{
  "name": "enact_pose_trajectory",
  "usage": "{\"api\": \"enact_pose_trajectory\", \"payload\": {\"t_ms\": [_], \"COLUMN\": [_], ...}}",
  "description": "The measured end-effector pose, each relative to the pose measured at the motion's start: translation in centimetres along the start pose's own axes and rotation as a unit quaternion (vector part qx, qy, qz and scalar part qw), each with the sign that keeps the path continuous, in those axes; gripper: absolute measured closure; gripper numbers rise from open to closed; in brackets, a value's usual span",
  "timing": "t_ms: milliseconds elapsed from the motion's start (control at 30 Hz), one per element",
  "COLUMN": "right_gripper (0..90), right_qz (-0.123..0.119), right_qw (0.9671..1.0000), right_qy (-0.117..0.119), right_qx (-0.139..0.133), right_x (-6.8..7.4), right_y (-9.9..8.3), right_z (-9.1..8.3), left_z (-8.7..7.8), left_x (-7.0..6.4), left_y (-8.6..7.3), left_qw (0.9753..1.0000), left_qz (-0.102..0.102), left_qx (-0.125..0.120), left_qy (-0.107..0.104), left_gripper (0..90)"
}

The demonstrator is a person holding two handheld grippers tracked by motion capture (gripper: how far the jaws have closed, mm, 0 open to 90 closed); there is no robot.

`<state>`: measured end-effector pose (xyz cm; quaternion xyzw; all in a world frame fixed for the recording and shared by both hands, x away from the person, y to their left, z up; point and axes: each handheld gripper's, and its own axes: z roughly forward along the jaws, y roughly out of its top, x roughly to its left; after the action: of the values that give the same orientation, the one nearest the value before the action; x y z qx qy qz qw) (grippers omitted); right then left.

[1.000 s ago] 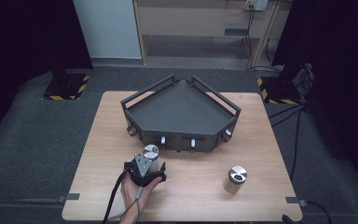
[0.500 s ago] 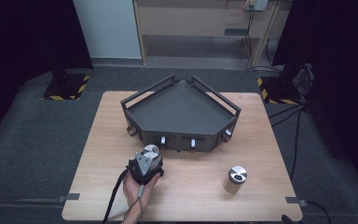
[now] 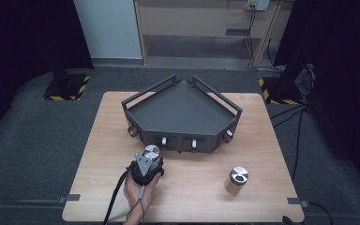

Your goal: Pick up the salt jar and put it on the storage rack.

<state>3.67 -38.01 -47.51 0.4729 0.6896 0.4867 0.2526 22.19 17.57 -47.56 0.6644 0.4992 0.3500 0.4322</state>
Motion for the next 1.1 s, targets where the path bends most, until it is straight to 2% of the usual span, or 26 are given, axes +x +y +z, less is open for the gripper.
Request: {"api": "enact_pose_trajectory", "payload": {"t_ms": [233, 700, 800, 867, 1000, 1100], "right_gripper": [2.6, 2.5, 2.6, 2.5, 2.6, 2.5], "right_qz": [0.001, 0.001, 0.001, 0.000, -0.001, -0.001], "right_qw": [1.0000, 1.0000, 1.0000, 1.0000, 1.0000, 1.0000], "right_qy": [0.000, 0.000, 0.001, 0.001, 0.003, 0.003], "right_qx": [-0.003, -0.005, -0.005, -0.005, -0.003, -0.005], "right_x": [0.0, 0.1, 0.1, 0.1, 0.1, 0.2], "right_y": [0.0, 0.0, 0.0, 0.1, 0.1, 0.1], "right_z": [-0.1, -0.2, -0.2, -0.2, -0.1, -0.1], "left_z": [0.0, -0.1, -0.3, -0.5, -1.1, -1.7], "left_x": [-0.1, 0.3, 0.6, 0.6, 0.7, 0.6], "left_y": [-0.1, 0.9, 1.3, 1.4, 1.8, 2.4], "left_qw": [1.0000, 0.9998, 0.9996, 0.9997, 0.9998, 0.9998], "left_qz": [0.000, 0.004, -0.003, 0.003, -0.006, 0.004], "left_qx": [-0.003, 0.016, 0.022, 0.016, 0.005, 0.006], "left_qy": [0.002, -0.006, -0.015, -0.016, -0.016, -0.017], "left_gripper": [30.1, 30.4, 30.4, 30.4, 30.4, 30.4]}}
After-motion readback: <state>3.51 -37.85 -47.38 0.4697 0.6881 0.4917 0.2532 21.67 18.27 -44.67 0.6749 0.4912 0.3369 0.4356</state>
